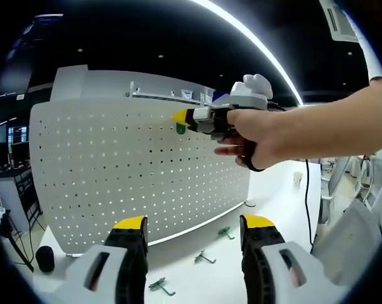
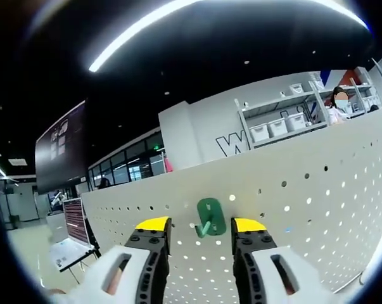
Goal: Insert the hook assembly into the mounting plate slot until the hook locks in place.
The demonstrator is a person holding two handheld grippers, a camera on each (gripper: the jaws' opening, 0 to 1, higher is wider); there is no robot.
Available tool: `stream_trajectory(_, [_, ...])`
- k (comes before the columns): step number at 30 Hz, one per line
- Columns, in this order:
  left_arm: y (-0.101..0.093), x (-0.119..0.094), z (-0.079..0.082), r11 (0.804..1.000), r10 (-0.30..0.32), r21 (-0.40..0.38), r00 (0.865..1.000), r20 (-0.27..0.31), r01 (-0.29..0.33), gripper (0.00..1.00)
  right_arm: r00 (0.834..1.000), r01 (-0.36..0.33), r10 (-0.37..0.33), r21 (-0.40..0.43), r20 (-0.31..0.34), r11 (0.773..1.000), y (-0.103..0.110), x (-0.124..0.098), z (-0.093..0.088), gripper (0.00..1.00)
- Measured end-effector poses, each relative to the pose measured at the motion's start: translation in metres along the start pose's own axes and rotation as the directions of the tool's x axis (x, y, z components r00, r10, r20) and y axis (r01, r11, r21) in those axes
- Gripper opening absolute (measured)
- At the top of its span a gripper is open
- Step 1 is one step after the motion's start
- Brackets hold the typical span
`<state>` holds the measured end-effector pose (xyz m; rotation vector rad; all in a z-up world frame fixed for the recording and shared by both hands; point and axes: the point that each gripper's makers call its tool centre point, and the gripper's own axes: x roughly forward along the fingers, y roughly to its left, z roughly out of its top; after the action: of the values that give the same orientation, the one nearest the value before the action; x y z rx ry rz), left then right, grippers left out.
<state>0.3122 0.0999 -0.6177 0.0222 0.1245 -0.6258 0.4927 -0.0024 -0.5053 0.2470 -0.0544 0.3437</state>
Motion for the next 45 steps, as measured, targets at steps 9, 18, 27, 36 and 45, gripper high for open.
stream_trajectory(9, [0.004,0.0,0.001,1.0,0.008,-0.007,1.0,0.004,-0.008,0.61,0.984,-0.178,0.178,0.0,0.002,0.984,0.011,-0.009,0.0,0.34])
stream_trajectory(18, [0.001,0.001,0.001,1.0,0.0,-0.004,1.0,0.003,0.0,0.61,0.971,-0.238,0.239,0.039,-0.014,0.971,0.009,-0.013,-0.002,0.34])
stream_trajectory(27, [0.005,-0.002,-0.002,1.0,0.009,-0.001,1.0,-0.004,-0.009,0.61,0.956,-0.291,0.291,0.002,-0.036,0.957,0.012,-0.026,-0.005,0.36])
stream_trajectory(36, [0.01,-0.005,-0.004,1.0,0.023,-0.003,1.0,-0.007,-0.023,0.61,0.927,-0.372,0.365,-0.084,-0.085,0.924,0.02,-0.053,-0.011,0.39])
stream_trajectory(45, [0.012,-0.004,-0.002,1.0,0.027,0.003,1.0,-0.006,-0.027,0.61,0.919,-0.392,0.386,-0.063,-0.082,0.918,0.022,-0.061,-0.013,0.41])
